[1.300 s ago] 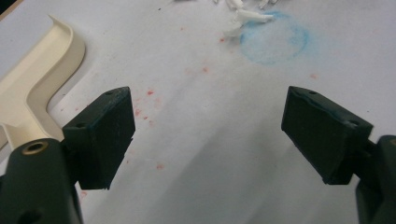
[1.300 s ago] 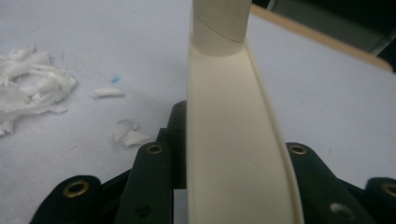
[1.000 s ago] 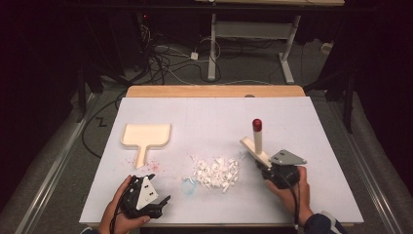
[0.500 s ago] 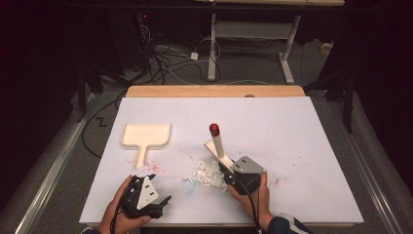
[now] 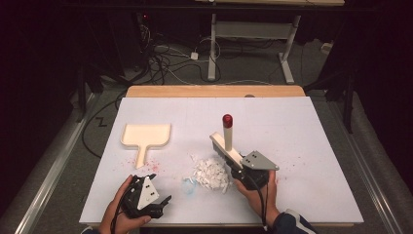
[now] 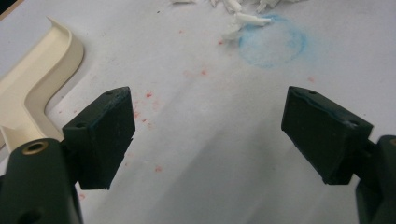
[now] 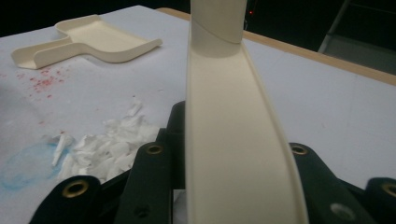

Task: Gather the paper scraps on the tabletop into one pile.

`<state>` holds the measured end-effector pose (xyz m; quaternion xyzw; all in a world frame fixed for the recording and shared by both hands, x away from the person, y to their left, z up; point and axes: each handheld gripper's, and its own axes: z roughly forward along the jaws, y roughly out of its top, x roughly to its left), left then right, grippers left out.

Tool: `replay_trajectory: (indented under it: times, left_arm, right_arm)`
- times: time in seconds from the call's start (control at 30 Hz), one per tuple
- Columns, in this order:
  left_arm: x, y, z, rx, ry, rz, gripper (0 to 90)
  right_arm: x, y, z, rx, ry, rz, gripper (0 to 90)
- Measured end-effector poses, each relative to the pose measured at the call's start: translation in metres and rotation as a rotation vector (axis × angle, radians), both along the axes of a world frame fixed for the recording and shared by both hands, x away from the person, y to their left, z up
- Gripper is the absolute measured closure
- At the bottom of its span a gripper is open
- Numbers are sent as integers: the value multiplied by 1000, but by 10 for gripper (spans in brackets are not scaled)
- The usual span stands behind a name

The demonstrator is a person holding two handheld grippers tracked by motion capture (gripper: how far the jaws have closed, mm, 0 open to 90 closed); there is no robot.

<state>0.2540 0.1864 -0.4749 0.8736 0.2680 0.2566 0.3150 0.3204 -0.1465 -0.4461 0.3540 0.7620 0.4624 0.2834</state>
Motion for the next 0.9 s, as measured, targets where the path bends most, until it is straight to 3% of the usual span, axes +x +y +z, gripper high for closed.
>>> replay_trajectory:
  times: [0.1,0.2,0.53,0.73,0.8,0.83,0.9]
  left_arm:
    - [0,0,0,1,0,0,165]
    - [-1,1,1,4,-2,2,165]
    - [0,2,0,3,2,10,165]
    - [0,2,0,4,3,10,165]
    - [0,2,0,5,2,11,165]
    - [0,2,0,5,2,13,165]
    - [0,1,0,7,3,12,165]
  right_arm:
    - [4,-13,7,21,11,12,688]
    - [4,-23,12,5,9,13,688]
    - [-6,-87,32,-13,26,36,688]
    - [-21,-122,37,-16,100,86,688]
    - [-30,-131,39,-9,157,130,687]
    - [-30,-131,39,-9,157,130,687]
    - [-35,-136,39,-29,215,151,687]
